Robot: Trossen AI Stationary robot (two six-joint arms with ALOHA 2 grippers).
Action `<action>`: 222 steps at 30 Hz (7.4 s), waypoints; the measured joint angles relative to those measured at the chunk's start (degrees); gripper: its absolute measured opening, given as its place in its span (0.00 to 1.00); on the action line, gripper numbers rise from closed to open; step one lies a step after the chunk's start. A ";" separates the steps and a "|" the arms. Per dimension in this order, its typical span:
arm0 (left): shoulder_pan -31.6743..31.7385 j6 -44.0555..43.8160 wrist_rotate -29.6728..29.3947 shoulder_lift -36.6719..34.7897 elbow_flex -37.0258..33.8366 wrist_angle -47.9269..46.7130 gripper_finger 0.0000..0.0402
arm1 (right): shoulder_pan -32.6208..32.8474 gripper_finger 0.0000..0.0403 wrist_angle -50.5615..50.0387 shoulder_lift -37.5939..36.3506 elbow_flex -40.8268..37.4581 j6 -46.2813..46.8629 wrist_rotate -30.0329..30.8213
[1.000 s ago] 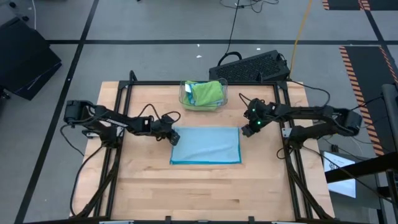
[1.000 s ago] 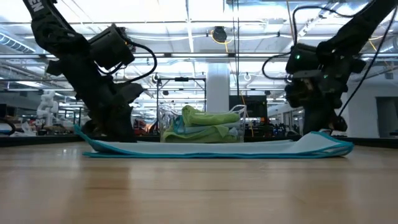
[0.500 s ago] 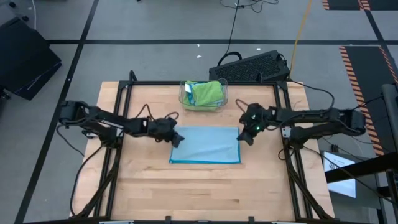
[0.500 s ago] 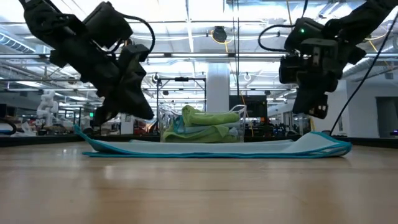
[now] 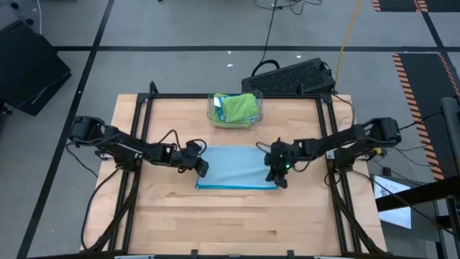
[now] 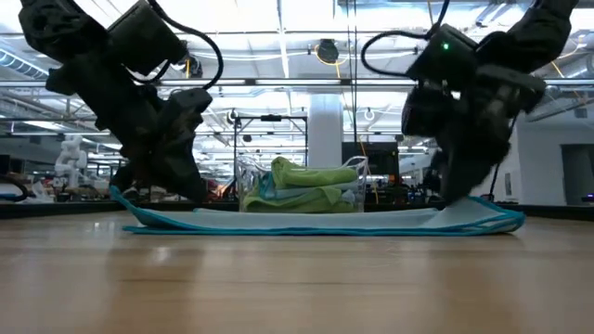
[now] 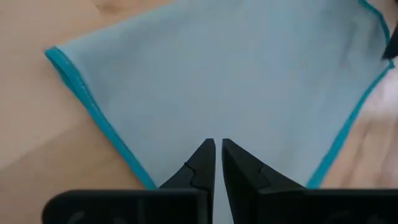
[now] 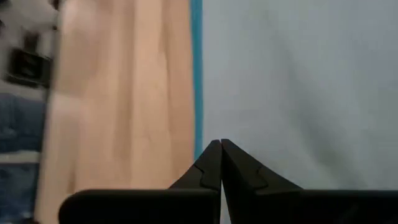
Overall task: Fold microfiber towels
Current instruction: Fold the blue microfiber cloth
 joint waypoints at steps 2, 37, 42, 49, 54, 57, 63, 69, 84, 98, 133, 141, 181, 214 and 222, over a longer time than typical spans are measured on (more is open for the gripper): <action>0.20 1.10 -0.34 0.35 0.00 -0.88 0.08 | 1.66 0.00 -1.00 2.03 0.04 -0.07 1.94; 3.18 -0.71 8.10 -1.88 0.21 17.93 0.08 | -5.88 0.01 -9.88 -12.20 0.33 14.32 8.46; 0.33 5.29 4.69 0.26 11.63 11.78 0.08 | -10.09 0.04 -16.93 -9.54 3.87 6.82 9.40; -0.93 13.15 3.84 12.91 28.14 0.36 0.08 | -13.79 0.02 -24.67 -4.11 7.76 -6.30 9.84; 0.22 10.42 5.22 24.71 37.48 -2.00 0.08 | -16.39 0.00 -23.34 -1.64 7.78 -11.06 10.16; 0.83 8.46 8.77 30.10 42.91 -0.84 0.08 | -17.61 0.00 -21.91 -0.13 7.76 -12.81 11.08; 0.23 3.08 17.49 38.55 48.65 -5.15 0.08 | -19.42 0.00 -22.48 3.42 7.81 -15.30 11.62; -1.11 -0.04 18.65 37.95 46.94 -15.35 0.08 | -17.99 0.00 -23.71 4.20 7.49 -8.96 12.50; -4.61 23.52 22.16 31.60 46.63 -39.05 0.08 | 12.79 0.00 -6.03 3.58 7.19 49.98 17.79; -6.12 33.37 17.24 18.59 46.70 -38.78 0.08 | 14.34 0.00 -16.84 -6.73 7.75 48.49 19.98; -20.14 43.40 -5.71 41.42 55.65 -17.11 0.55 | 7.44 0.15 -35.98 -13.90 4.15 24.35 13.84; -20.27 47.44 -4.85 43.94 55.65 -15.36 0.55 | 7.42 0.15 -35.16 -13.90 4.15 25.12 14.14; -20.60 34.88 -2.41 45.22 55.56 -12.65 0.01 | 16.55 0.42 -11.28 -13.86 -3.71 -24.53 19.94; -22.61 29.01 -9.08 37.58 55.58 -20.28 0.01 | 15.26 0.39 20.27 2.20 -11.81 -50.13 15.26; -22.59 27.29 -8.87 37.38 55.58 -20.98 0.01 | 14.87 0.19 22.40 5.38 -11.81 -49.31 14.47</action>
